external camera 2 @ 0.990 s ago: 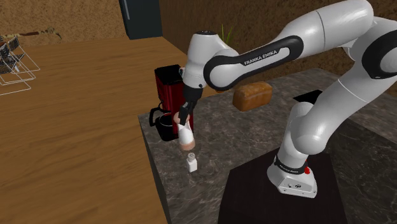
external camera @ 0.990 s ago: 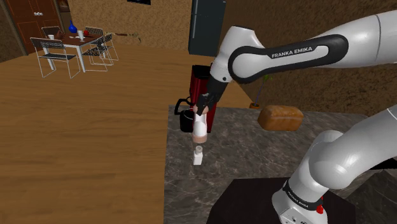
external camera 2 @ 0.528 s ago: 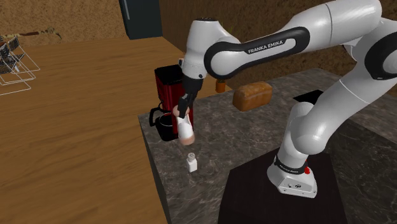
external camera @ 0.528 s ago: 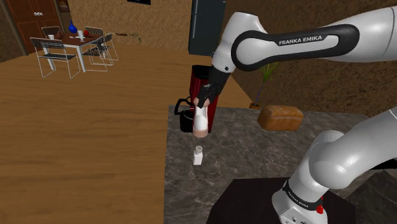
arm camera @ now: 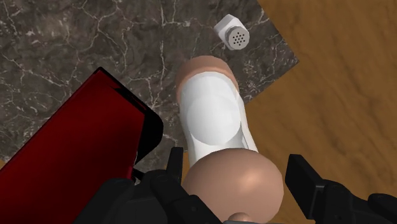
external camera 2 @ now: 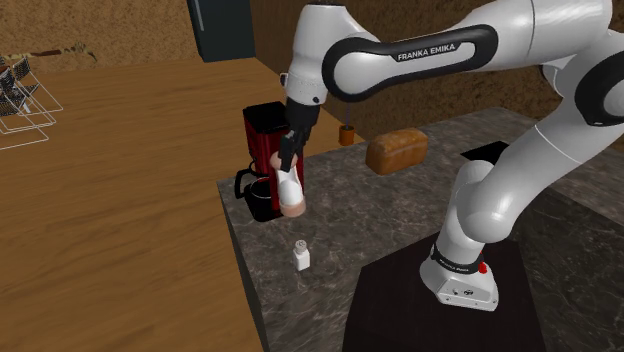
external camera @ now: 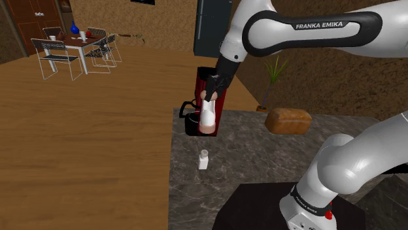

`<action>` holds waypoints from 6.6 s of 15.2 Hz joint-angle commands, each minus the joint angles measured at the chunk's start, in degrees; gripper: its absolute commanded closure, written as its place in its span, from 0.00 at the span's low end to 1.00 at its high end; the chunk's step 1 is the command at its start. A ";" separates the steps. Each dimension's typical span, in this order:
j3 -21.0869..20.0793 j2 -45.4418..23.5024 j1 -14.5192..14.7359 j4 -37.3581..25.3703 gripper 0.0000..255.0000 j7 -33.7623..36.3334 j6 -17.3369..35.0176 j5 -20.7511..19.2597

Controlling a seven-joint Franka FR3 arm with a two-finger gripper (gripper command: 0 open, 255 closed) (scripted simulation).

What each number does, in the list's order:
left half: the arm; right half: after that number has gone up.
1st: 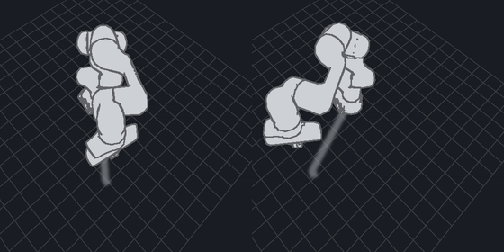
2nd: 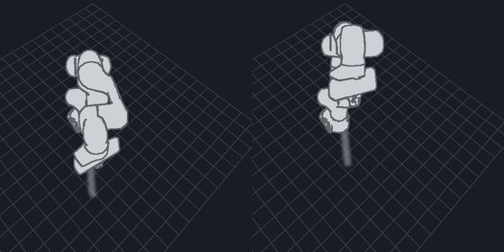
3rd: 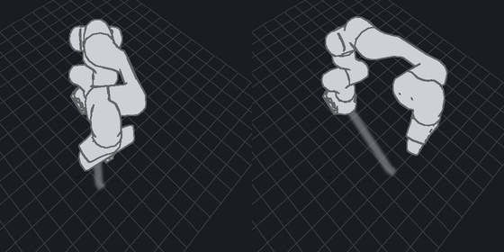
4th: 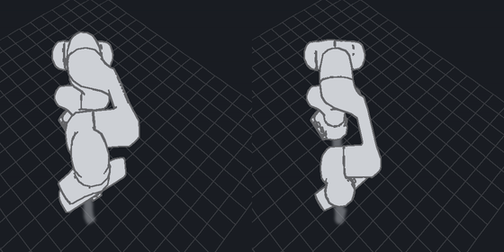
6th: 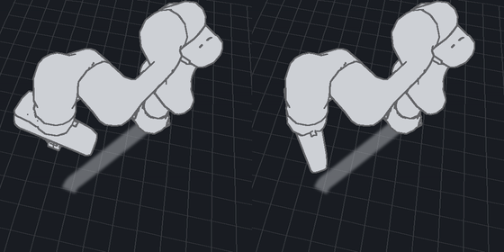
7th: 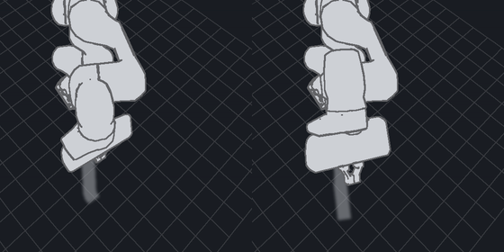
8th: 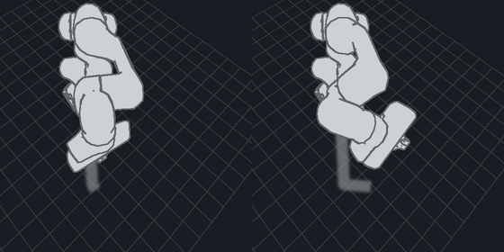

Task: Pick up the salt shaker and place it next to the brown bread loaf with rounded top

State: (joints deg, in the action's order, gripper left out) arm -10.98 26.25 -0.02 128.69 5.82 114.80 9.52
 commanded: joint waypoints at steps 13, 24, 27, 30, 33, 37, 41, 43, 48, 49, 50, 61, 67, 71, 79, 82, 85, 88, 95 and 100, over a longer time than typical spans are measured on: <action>0.59 -1.11 -0.40 -11.80 1.00 0.96 -10.68 -0.88; 7.47 8.89 -2.03 -6.67 1.00 -6.61 -16.52 -1.71; 10.52 12.83 -2.87 -4.05 1.00 -9.90 -18.26 -2.79; 13.67 16.35 -3.85 -2.04 1.00 -13.23 -20.14 -4.27; 16.91 19.42 -4.93 -0.63 1.00 -16.61 -22.10 -6.08; 21.42 22.73 -6.47 0.33 1.00 -21.26 -24.75 -8.92; 26.09 25.07 -7.98 0.24 1.00 -26.08 -27.31 -12.10; 28.49 25.87 -8.69 -0.19 1.00 -28.56 -28.51 -13.76; 34.63 26.79 -10.12 -2.36 1.00 -34.96 -31.25 -18.01; 35.89 26.79 -10.34 -2.98 1.00 -36.27 -31.75 -18.85; 37.16 26.74 -10.50 -3.66 1.00 -37.58 -32.23 -19.69; 52.16 22.91 -9.39 -15.06 1.00 -52.42 -36.41 -27.97; 61.97 18.75 -5.64 -24.44 1.00 -60.94 -38.18 -31.15; 70.00 15.56 -1.04 -32.19 1.00 -66.78 -39.45 -32.61; 76.46 15.48 2.04 -33.46 1.00 -70.33 -37.26 -34.75; 76.46 16.50 1.06 -30.53 1.00 -70.08 -35.26 -35.44; 76.64 17.45 0.23 -27.76 1.00 -69.85 -33.30 -36.16; 76.98 18.33 -0.48 -25.14 1.00 -69.66 -31.37 -36.89; 78.33 20.08 -1.73 -19.56 1.00 -69.30 -26.94 -38.70; 79.72 21.09 -2.29 -15.99 1.00 -69.09 -23.82 -40.07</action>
State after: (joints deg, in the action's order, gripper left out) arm 68.44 47.17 -2.28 111.94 -63.39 90.25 -30.29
